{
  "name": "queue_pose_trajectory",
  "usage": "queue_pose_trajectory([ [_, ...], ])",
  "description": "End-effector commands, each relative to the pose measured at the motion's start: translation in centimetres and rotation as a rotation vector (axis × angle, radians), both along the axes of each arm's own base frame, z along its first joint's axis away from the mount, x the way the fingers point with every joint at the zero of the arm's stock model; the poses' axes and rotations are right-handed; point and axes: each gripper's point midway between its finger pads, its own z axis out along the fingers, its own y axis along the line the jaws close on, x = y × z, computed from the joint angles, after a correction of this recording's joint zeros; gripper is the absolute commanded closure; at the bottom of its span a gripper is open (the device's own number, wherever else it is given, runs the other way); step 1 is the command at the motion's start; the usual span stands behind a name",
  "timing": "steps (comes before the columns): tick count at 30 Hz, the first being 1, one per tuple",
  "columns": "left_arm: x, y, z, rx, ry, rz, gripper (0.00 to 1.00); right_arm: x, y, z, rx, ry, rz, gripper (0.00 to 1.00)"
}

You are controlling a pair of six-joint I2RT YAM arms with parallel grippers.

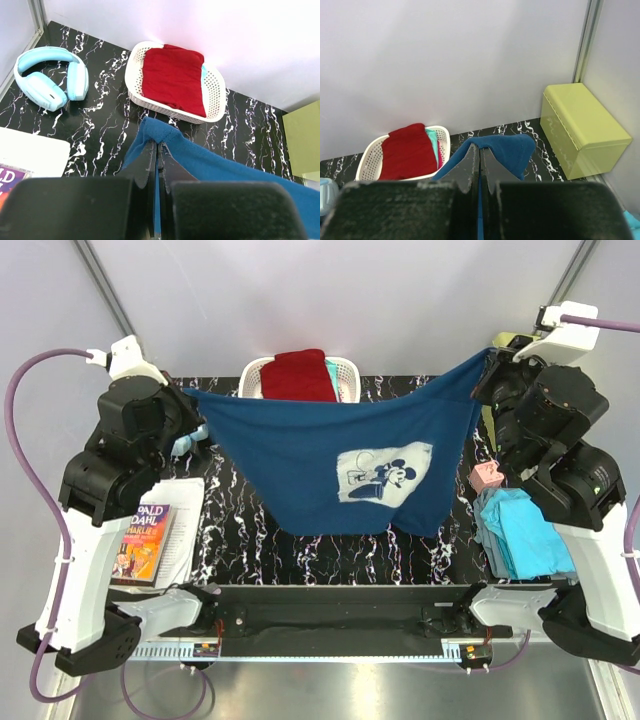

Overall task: Fold and stack the t-shirts
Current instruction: Flatten out the tshirt

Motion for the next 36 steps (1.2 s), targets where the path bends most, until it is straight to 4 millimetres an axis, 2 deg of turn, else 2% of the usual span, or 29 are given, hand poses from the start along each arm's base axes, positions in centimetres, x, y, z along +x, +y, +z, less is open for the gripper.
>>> queue_pose_trajectory([
  [1, -0.3, 0.5, 2.2, -0.025, -0.067, 0.020, 1.00, -0.2, -0.5, 1.1, 0.012, -0.025, -0.030, 1.00],
  [4, -1.0, 1.1, 3.1, -0.022, -0.094, 0.036, 1.00, -1.3, -1.6, 1.8, 0.024, -0.072, -0.035, 1.00],
  [9, -1.6, 1.6, 2.5, -0.005, -0.083, 0.046, 1.00, -1.3, -2.2, 1.6, -0.012, -0.063, -0.064, 1.00],
  [16, -4.9, 3.3, 1.8, -0.010, -0.088, 0.069, 1.00, -3.3, -4.0, 1.4, -0.023, -0.049, -0.071, 1.00],
  [18, -5.3, 3.0, 1.1, -0.036, -0.078, 0.050, 1.00, -3.6, -4.4, 0.8, -0.031, -0.032, -0.077, 1.00],
  [21, -6.1, 2.3, -1.0, -0.081, -0.042, 0.017, 1.00, -3.7, -4.6, -1.8, -0.062, 0.039, -0.095, 1.00],
  [25, -7.1, 1.8, -5.7, -0.099, 0.038, -0.006, 1.00, -4.1, -5.2, -6.4, -0.078, 0.116, -0.122, 1.00],
  [26, -7.3, 1.9, -6.3, -0.099, 0.047, -0.009, 1.00, -4.4, -5.5, -7.9, -0.092, 0.141, -0.134, 1.00],
  [28, -8.1, 2.3, -7.2, -0.095, 0.055, -0.007, 1.00, -4.7, -5.8, -9.5, -0.084, 0.175, -0.141, 1.00],
  [31, -9.3, 3.3, -6.8, -0.080, 0.031, 0.003, 1.00, -5.2, -6.3, -11.2, -0.091, 0.210, -0.157, 1.00],
  [36, -10.6, 4.8, -4.6, -0.071, -0.018, 0.030, 1.00, -5.8, -6.8, -12.0, -0.078, 0.239, -0.171, 1.00],
])
